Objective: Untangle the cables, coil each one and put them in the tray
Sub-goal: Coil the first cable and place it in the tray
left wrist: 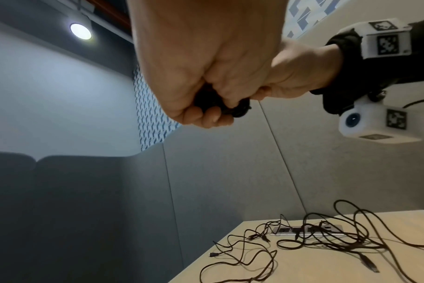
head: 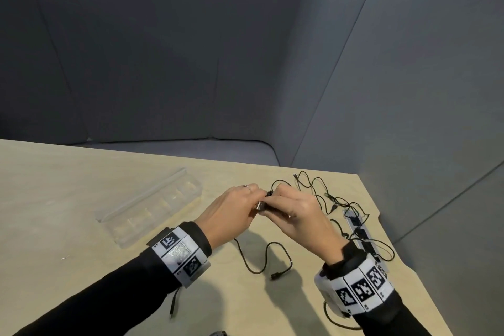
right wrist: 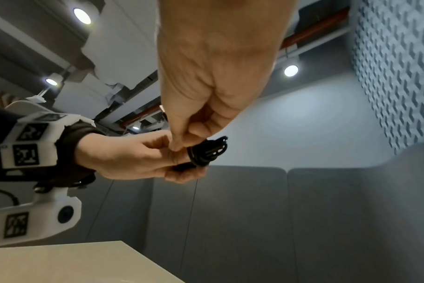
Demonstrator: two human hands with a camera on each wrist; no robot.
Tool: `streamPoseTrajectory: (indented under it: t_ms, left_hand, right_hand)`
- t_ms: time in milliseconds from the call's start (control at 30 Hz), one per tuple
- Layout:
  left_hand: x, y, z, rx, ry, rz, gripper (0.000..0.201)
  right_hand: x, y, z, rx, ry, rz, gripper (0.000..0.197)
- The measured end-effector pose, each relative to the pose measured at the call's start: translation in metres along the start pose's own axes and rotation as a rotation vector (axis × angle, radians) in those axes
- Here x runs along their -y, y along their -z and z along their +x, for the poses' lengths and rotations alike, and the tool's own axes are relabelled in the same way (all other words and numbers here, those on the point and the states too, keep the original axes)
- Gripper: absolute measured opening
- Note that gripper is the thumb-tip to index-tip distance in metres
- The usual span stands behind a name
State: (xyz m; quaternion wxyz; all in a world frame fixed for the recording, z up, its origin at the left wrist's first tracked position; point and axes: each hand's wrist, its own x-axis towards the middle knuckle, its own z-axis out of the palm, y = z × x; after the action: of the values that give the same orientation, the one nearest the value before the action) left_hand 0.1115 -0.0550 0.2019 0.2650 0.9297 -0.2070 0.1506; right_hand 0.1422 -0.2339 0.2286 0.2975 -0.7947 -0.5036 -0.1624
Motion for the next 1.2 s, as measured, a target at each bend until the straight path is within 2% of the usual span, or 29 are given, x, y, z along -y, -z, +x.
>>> streamPoseTrajectory:
  t_ms: [100,133,200,267,300,367,467,567,667,833,933,1067,1200]
  left_hand:
    - [0.005,-0.004,-0.003,0.052,0.017,-0.091,0.014]
    - [0.005,-0.005,-0.003,0.083,0.031,-0.102,0.019]
    - [0.007,-0.01,-0.005,0.159,0.041,-0.079,0.038]
    - [0.009,-0.014,-0.008,0.186,0.057,-0.127,0.036]
    - [0.01,-0.015,-0.009,0.18,0.06,-0.158,0.031]
    - [0.011,-0.014,-0.01,0.17,0.046,-0.186,0.025]
    - [0.015,-0.011,-0.011,0.185,0.027,-0.172,0.02]
    - [0.02,-0.008,-0.013,0.228,0.013,-0.157,0.019]
    - [0.028,-0.008,-0.017,0.223,0.007,-0.124,0.02]
    - [0.036,-0.004,-0.022,0.184,-0.092,0.072,0.041]
    - [0.042,-0.004,-0.024,0.105,-0.202,0.239,0.031]
    - [0.057,-0.004,-0.03,0.094,-0.24,0.278,0.016]
    - [0.069,-0.005,-0.041,0.059,-0.191,0.278,0.029]
  right_hand:
    - [-0.005,-0.006,-0.002,-0.051,-0.095,0.096,0.014]
    - [-0.006,-0.009,-0.002,-0.086,-0.133,0.12,0.016]
    - [-0.006,-0.016,-0.004,-0.136,-0.215,0.191,0.035]
    - [-0.007,-0.02,-0.004,-0.166,-0.362,0.367,0.065]
    - [-0.006,-0.021,-0.003,-0.189,-0.424,0.448,0.072]
    - [-0.004,-0.023,-0.004,-0.24,-0.4,0.439,0.06]
    - [-0.007,-0.031,-0.009,-0.204,-0.156,0.178,0.027]
    - [-0.015,-0.04,-0.016,-0.071,-0.022,-0.065,0.026]
    - [-0.018,-0.042,-0.019,0.02,-0.026,-0.181,0.038]
    - [-0.014,-0.047,-0.02,0.143,-0.185,0.014,0.051]
    - [-0.01,-0.051,-0.012,0.151,-0.347,0.116,0.05]
    - [-0.005,-0.06,-0.001,0.193,-0.623,0.292,0.03]
    - [-0.006,-0.079,0.007,0.24,-0.76,0.428,0.019]
